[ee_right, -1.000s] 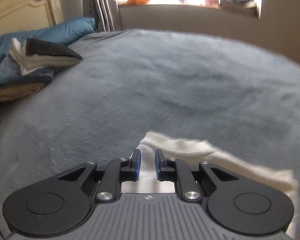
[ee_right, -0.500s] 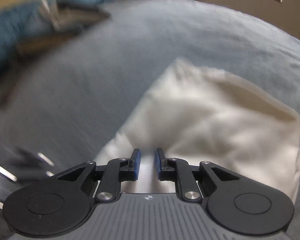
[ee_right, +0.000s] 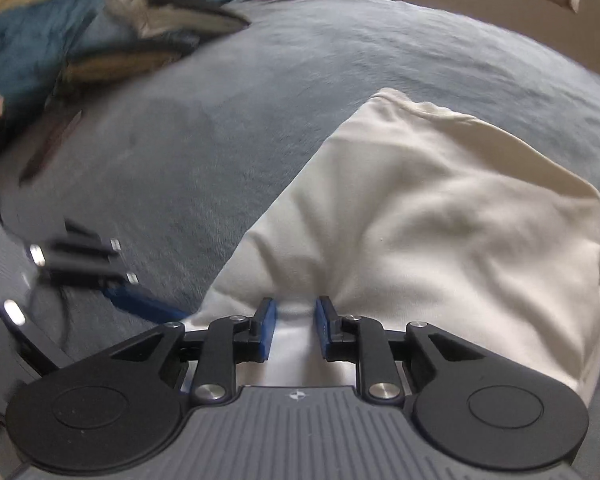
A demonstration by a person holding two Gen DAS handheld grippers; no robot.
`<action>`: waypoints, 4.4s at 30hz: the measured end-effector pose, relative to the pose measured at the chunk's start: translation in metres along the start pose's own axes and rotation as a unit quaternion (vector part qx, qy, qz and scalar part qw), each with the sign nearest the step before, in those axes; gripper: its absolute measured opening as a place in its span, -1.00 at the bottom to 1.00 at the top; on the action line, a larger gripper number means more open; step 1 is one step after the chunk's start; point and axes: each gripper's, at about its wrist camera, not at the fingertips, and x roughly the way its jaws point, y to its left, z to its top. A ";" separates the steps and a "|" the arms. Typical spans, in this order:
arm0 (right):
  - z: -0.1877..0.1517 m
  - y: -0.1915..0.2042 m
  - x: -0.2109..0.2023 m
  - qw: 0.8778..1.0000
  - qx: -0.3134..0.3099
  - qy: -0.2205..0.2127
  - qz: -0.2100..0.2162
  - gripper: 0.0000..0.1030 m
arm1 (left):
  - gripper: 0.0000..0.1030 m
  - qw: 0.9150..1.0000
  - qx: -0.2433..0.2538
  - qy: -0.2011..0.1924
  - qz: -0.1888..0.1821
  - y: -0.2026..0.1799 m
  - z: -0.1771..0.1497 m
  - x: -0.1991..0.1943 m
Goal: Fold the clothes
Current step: 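Smooth the top of the folded white sweatshirt with the right gripper, then grasp the folded sweatshirt end with both grippers and lift it, then carry the folded sweatshirt with both grippers over the stack of folded clothes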
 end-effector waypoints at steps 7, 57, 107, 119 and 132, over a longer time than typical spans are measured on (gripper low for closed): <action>-0.024 0.004 -0.013 1.000 -0.012 0.024 -0.008 -0.56 | 0.04 1.000 0.000 0.008 0.014 -0.008 0.001 0.001; -0.095 -0.163 -0.091 0.913 0.379 -0.148 0.031 0.17 | 0.21 0.987 -0.126 -0.090 -0.052 0.050 0.014 -0.025; -0.031 -0.144 -0.314 0.899 0.224 -0.340 -0.161 -0.65 | -0.68 0.903 0.008 -0.221 -0.367 -0.098 0.219 -0.088; -0.055 -0.239 -0.393 0.873 0.181 -0.347 -0.292 -0.65 | -0.68 0.888 0.039 -0.208 -0.408 -0.223 0.299 -0.030; -0.083 -0.363 -0.378 0.899 0.171 -0.328 -0.236 -0.65 | -0.68 0.904 -0.024 -0.175 -0.390 -0.244 0.322 0.033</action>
